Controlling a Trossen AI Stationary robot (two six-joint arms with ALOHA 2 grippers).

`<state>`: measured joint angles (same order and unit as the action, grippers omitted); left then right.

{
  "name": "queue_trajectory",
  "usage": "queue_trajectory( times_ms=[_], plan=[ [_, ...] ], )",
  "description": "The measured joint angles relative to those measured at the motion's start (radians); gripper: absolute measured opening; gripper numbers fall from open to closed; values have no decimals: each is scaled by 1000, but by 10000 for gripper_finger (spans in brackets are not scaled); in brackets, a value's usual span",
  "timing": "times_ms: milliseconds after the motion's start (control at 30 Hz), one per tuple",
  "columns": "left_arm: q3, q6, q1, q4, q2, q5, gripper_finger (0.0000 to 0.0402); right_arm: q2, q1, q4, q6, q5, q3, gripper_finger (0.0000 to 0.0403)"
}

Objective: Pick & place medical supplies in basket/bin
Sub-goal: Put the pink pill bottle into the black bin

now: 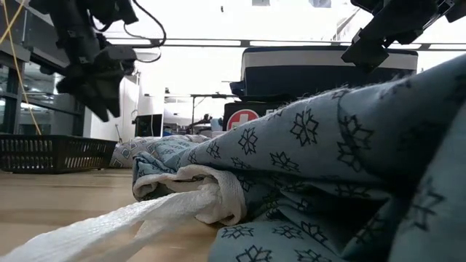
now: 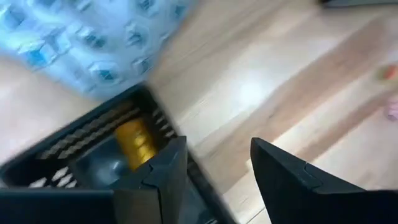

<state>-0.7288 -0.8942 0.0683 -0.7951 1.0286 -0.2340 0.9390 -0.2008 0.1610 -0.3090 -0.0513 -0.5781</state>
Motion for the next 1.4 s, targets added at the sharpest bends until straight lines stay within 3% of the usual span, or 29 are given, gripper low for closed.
queue_trajectory(
  times_ms=[500,1033,1400],
  plan=[
    [0,355,-68,253,0,-1,170,0,0,0,0,0,0,192],
    [0,368,-82,300,7,-2,170,0,0,0,0,0,0,192],
    [0,413,-82,483,125,-2,170,0,0,0,0,0,0,192]
  ],
)
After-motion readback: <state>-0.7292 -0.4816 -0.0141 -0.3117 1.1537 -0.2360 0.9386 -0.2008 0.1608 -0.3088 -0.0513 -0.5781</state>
